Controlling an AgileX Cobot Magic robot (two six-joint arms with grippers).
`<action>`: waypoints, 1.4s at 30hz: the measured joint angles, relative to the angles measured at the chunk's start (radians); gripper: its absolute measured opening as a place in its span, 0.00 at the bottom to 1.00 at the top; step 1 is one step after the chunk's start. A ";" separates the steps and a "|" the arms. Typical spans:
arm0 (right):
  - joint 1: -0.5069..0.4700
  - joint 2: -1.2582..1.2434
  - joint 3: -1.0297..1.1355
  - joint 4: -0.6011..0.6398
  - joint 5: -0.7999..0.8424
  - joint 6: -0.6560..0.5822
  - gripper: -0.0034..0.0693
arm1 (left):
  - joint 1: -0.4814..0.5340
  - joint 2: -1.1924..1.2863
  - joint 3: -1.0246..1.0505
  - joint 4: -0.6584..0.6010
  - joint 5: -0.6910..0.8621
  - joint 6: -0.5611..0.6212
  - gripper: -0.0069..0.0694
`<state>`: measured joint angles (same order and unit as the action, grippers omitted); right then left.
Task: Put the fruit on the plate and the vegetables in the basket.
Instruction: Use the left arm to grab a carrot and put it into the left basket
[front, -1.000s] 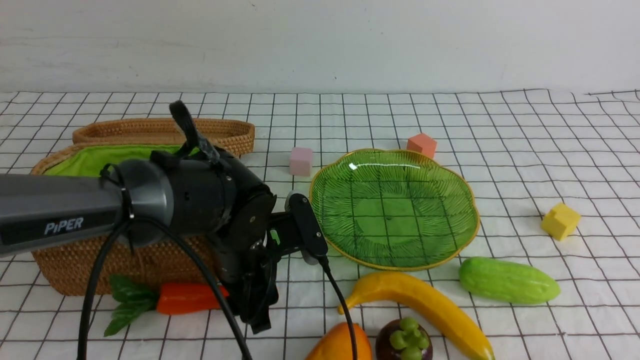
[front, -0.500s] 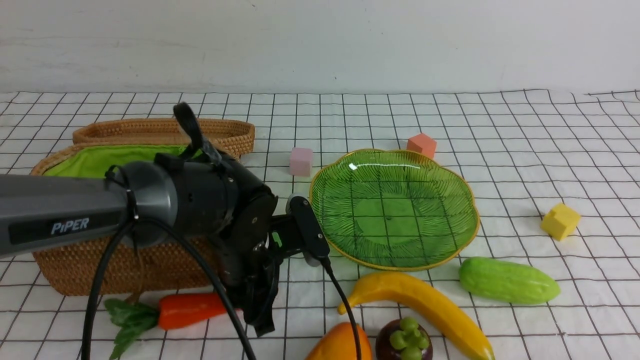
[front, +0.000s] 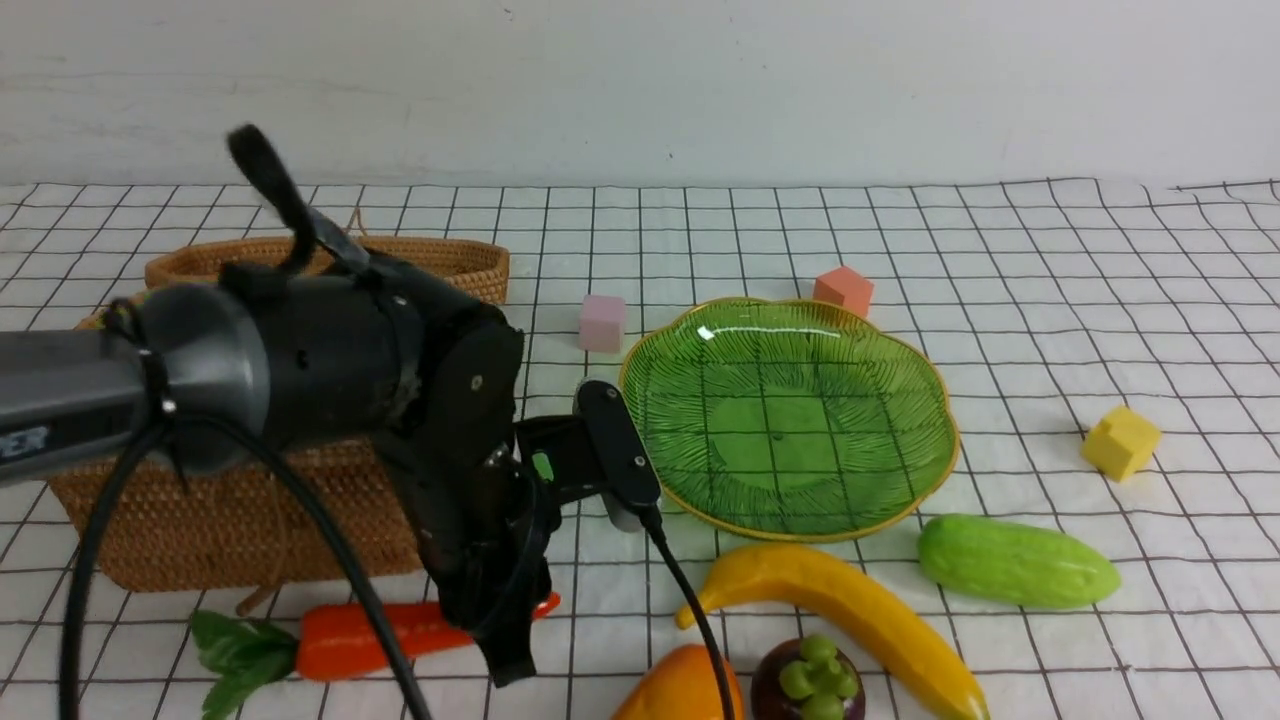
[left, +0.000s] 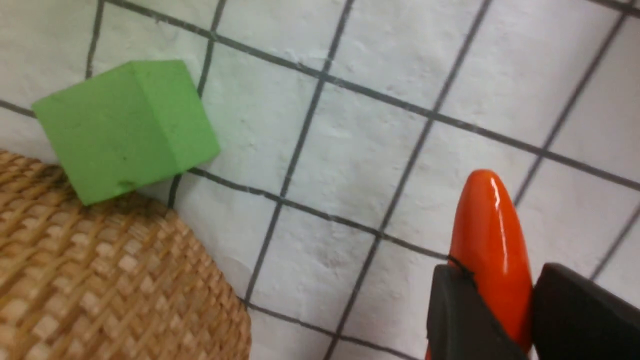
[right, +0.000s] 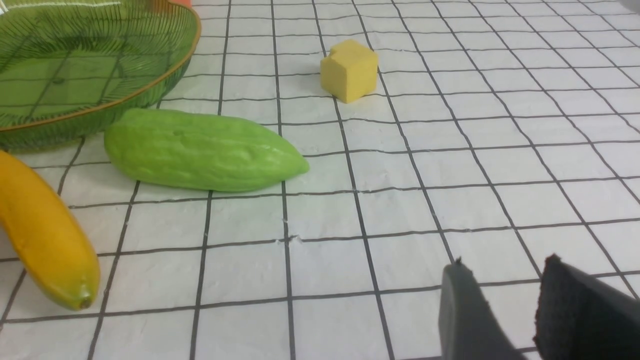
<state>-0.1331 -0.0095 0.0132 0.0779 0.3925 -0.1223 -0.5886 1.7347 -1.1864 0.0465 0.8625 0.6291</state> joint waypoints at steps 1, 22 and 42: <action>0.000 0.000 0.000 0.000 0.000 0.000 0.38 | 0.000 -0.034 0.000 -0.008 0.023 0.011 0.33; 0.000 0.000 0.000 0.000 0.000 0.000 0.38 | 0.096 -0.186 -0.211 0.336 0.076 -0.006 0.33; 0.000 0.000 0.000 0.001 0.000 0.000 0.38 | 0.244 -0.027 -0.223 0.277 -0.142 0.002 0.71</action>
<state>-0.1331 -0.0095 0.0132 0.0789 0.3925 -0.1223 -0.3445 1.7073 -1.4094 0.3236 0.7209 0.6312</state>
